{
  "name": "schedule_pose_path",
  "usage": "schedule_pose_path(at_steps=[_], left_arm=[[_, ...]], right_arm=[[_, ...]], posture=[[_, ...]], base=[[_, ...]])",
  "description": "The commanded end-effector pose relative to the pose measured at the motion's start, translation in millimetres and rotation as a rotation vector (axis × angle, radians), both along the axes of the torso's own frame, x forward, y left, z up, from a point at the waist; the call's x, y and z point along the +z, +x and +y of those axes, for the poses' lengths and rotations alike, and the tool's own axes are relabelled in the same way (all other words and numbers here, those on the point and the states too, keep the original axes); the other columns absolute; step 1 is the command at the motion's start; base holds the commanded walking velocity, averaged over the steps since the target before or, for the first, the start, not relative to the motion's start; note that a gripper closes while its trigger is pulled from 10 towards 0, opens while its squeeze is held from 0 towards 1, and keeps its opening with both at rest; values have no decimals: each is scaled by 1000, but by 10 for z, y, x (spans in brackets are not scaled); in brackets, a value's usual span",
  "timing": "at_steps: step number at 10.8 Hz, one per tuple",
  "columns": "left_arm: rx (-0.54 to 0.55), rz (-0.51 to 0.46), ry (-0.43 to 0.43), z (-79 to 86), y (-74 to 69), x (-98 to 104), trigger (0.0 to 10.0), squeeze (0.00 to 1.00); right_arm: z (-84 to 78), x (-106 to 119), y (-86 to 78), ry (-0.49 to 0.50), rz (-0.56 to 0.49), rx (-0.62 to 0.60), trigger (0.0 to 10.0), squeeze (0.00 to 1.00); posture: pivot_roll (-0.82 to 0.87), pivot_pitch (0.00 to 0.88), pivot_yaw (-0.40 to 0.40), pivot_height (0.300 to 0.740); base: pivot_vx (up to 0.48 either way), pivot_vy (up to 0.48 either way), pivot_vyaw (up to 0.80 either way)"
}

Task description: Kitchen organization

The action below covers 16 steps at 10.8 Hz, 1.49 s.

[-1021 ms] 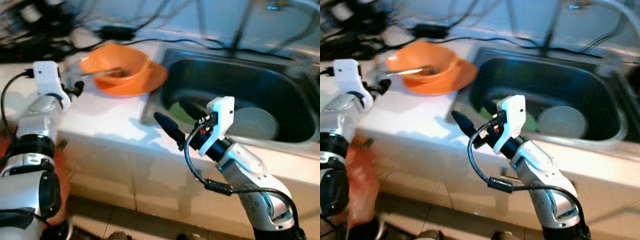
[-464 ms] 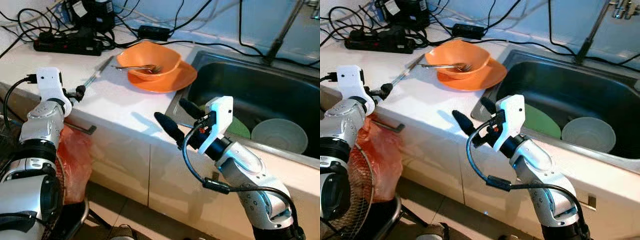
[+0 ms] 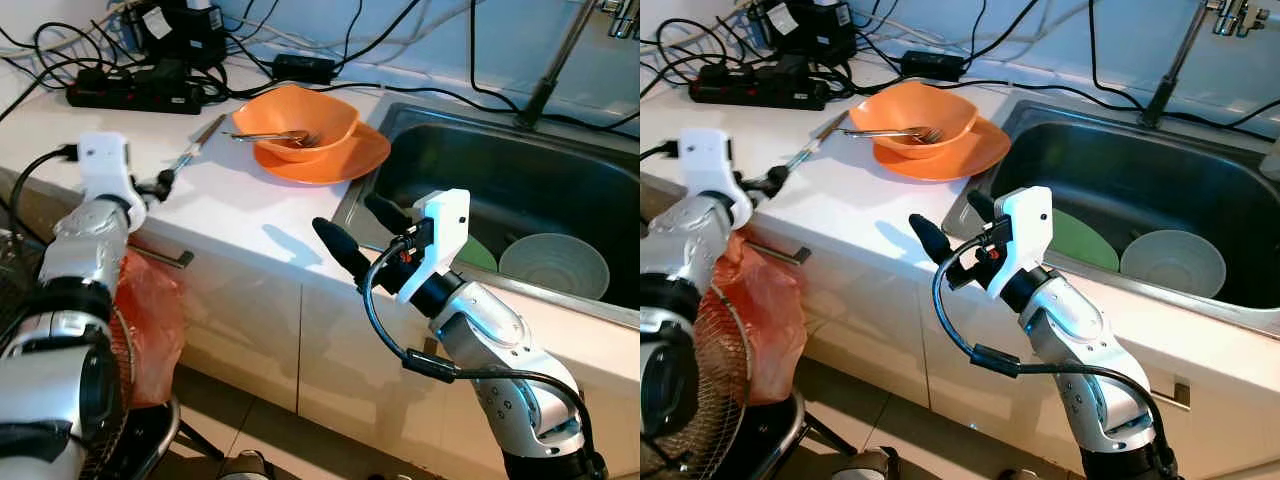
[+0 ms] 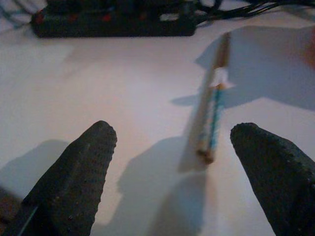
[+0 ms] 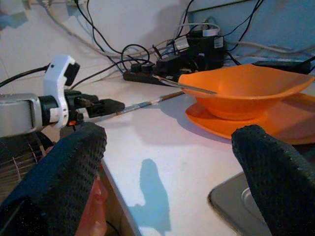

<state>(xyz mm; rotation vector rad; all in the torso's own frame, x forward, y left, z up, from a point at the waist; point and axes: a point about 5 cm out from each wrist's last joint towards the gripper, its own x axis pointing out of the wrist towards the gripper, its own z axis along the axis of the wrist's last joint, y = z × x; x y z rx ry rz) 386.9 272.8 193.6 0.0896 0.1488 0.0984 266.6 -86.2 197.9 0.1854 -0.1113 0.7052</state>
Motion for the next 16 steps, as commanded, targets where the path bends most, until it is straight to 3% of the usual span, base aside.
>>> schedule_pose_path(at_steps=[1,4,9,11,14,16], left_arm=[[-35,-2,24,-59,40,50,10000,0],[-83,3,37,-129,76,40,10000,0],[-48,28,56,-59,84,41,10000,0],[-55,4,28,-115,119,95,10000,0],[-61,-42,-67,-270,163,97,10000,0],[-68,-174,-90,-398,180,193,10000,0]], right_arm=[[-13,32,1,3,-17,-16,10000,0],[-18,19,-83,17,1,-28,10000,0],[-49,-56,-353,22,69,-31,10000,0],[-78,-74,-458,23,102,-45,10000,0],[-127,-40,-383,22,89,-98,10000,0],[-199,45,-254,40,45,-175,10000,0]], posture=[[-44,92,12,740],[-71,121,33,740],[-148,188,62,740],[-171,206,57,740],[-169,180,52,740],[-149,154,42,740]], base=[[0,0,0],[0,0,0],[0,0,0],[0,0,0],[0,0,0],[0,0,0]])
